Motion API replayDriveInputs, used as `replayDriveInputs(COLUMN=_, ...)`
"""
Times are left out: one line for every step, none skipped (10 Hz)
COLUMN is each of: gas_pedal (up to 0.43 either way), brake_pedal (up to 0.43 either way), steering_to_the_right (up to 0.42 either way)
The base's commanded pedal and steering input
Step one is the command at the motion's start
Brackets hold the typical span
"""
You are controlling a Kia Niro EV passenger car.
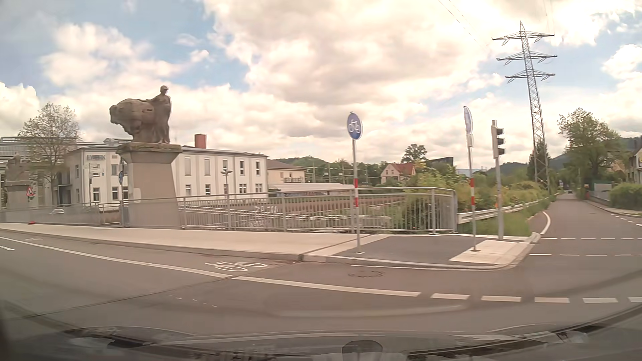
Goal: Follow the waypoints while adhering to traffic rules and regulations
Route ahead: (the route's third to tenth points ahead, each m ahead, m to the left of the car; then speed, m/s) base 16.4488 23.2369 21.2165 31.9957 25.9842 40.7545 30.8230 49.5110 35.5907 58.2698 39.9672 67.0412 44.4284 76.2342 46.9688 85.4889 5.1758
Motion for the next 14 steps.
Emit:
replayDriveInputs(gas_pedal=0.079, brake_pedal=0.0, steering_to_the_right=-0.43)
replayDriveInputs(gas_pedal=0.079, brake_pedal=0.0, steering_to_the_right=-0.432)
replayDriveInputs(gas_pedal=0.079, brake_pedal=0.0, steering_to_the_right=-0.437)
replayDriveInputs(gas_pedal=0.079, brake_pedal=0.0, steering_to_the_right=-0.441)
replayDriveInputs(gas_pedal=0.079, brake_pedal=0.0, steering_to_the_right=-0.441)
replayDriveInputs(gas_pedal=0.079, brake_pedal=0.0, steering_to_the_right=-0.441)
replayDriveInputs(gas_pedal=0.079, brake_pedal=0.0, steering_to_the_right=-0.441)
replayDriveInputs(gas_pedal=0.079, brake_pedal=0.0, steering_to_the_right=-0.441)
replayDriveInputs(gas_pedal=0.079, brake_pedal=0.0, steering_to_the_right=-0.44)
replayDriveInputs(gas_pedal=0.079, brake_pedal=0.0, steering_to_the_right=-0.435)
replayDriveInputs(gas_pedal=0.087, brake_pedal=0.0, steering_to_the_right=-0.43)
replayDriveInputs(gas_pedal=0.087, brake_pedal=0.0, steering_to_the_right=-0.418)
replayDriveInputs(gas_pedal=0.087, brake_pedal=0.0, steering_to_the_right=-0.392)
replayDriveInputs(gas_pedal=0.087, brake_pedal=0.0, steering_to_the_right=-0.365)
